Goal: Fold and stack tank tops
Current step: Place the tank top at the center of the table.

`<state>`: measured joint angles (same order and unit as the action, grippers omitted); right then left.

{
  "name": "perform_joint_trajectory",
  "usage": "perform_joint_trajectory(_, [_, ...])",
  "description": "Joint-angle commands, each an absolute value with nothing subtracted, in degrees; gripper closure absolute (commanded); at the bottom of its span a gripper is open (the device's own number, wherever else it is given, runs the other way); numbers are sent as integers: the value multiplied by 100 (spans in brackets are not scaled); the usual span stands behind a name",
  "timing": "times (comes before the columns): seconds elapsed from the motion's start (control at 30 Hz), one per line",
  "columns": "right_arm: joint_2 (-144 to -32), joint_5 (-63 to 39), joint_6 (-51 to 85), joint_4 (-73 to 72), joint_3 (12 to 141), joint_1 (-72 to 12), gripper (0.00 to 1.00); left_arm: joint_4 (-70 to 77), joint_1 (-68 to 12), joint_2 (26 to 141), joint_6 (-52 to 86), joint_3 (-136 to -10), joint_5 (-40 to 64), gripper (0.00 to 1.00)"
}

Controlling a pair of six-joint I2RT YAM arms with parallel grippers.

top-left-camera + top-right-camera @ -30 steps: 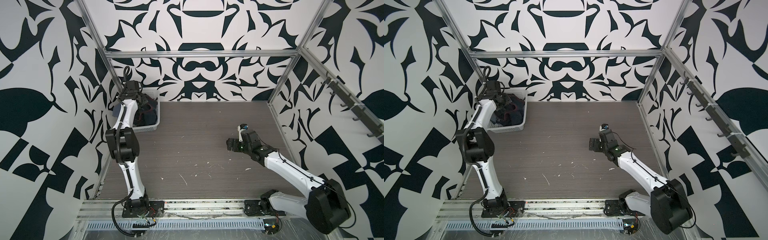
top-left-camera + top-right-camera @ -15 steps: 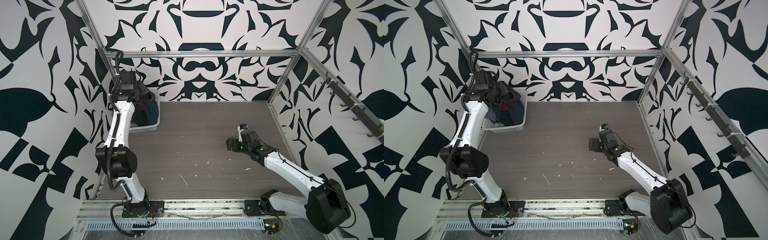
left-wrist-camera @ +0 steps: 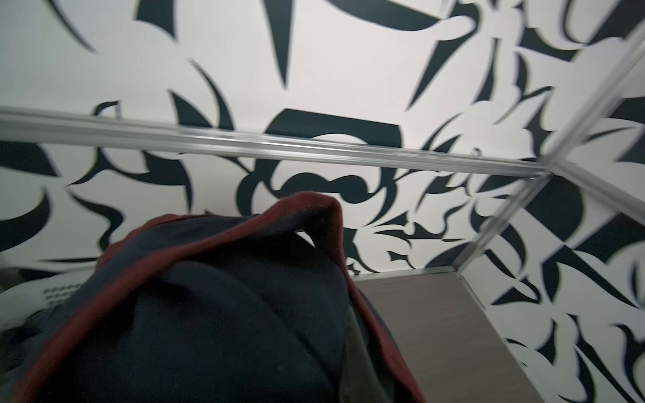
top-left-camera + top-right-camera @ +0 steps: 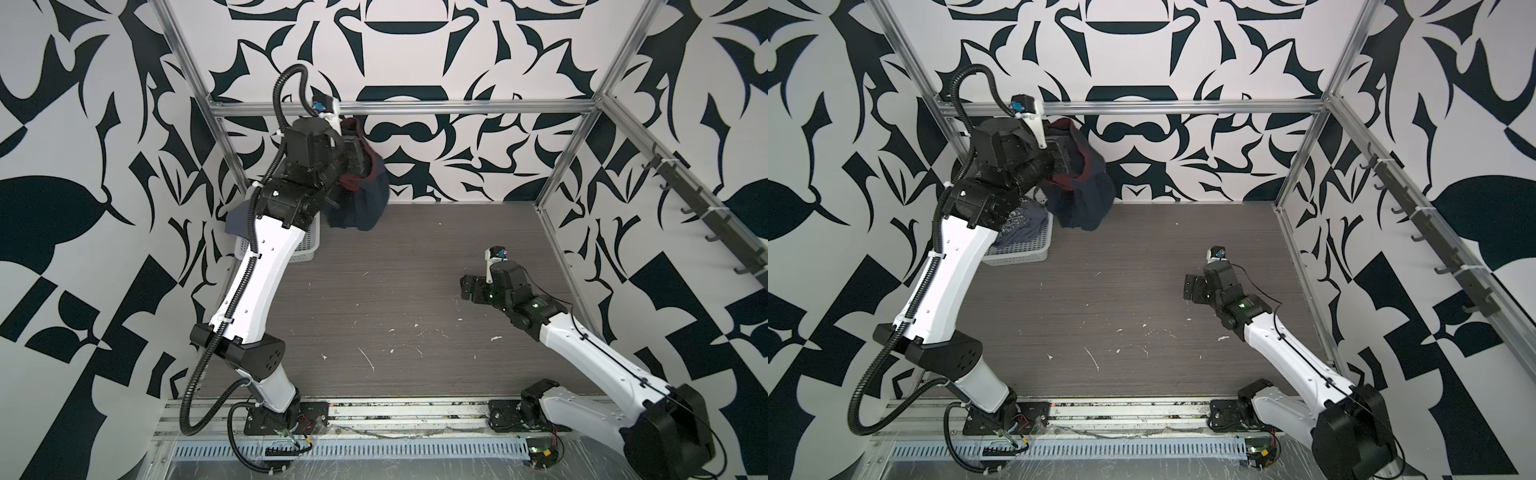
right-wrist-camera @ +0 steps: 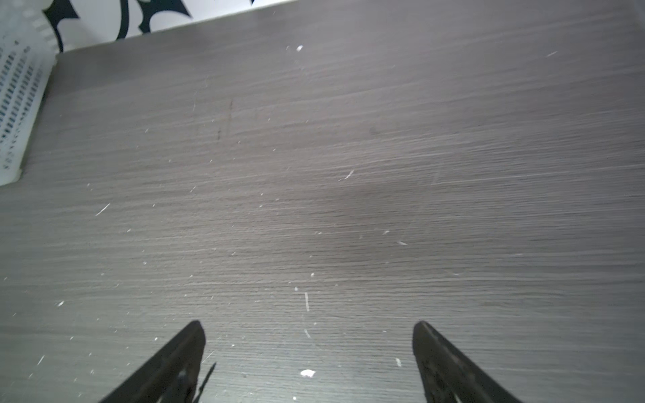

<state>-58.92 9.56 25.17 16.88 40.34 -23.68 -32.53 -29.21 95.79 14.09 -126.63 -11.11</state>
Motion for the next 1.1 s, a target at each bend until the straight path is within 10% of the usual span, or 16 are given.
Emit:
perform_joint_trajectory(0.0, [-5467, 1635, 2540, 1951, 4332, -2391, 4, -2918, -3209, 9414, 1385, -12685, -1056, 94])
perform_joint_trajectory(0.23, [-4957, 1907, 2552, 2161, 4307, -2391, 4, -2292, -3231, 9123, 2452, -10452, -1224, 85])
perform_joint_trajectory(0.4, [-5166, 1823, 2554, 2197, 4263, -2391, 4, -2316, -2980, 9277, 3397, -8745, -922, 32])
perform_joint_trajectory(0.6, [-5592, 1355, 2675, 1986, 4201, -2391, 4, -3217, -2776, 9347, 3603, -8027, -971, 11])
perform_joint_trajectory(1.07, [-7284, -216, 3626, 934, 4230, -2486, 13, -3161, -3398, 10284, 3106, -8492, -713, 24])
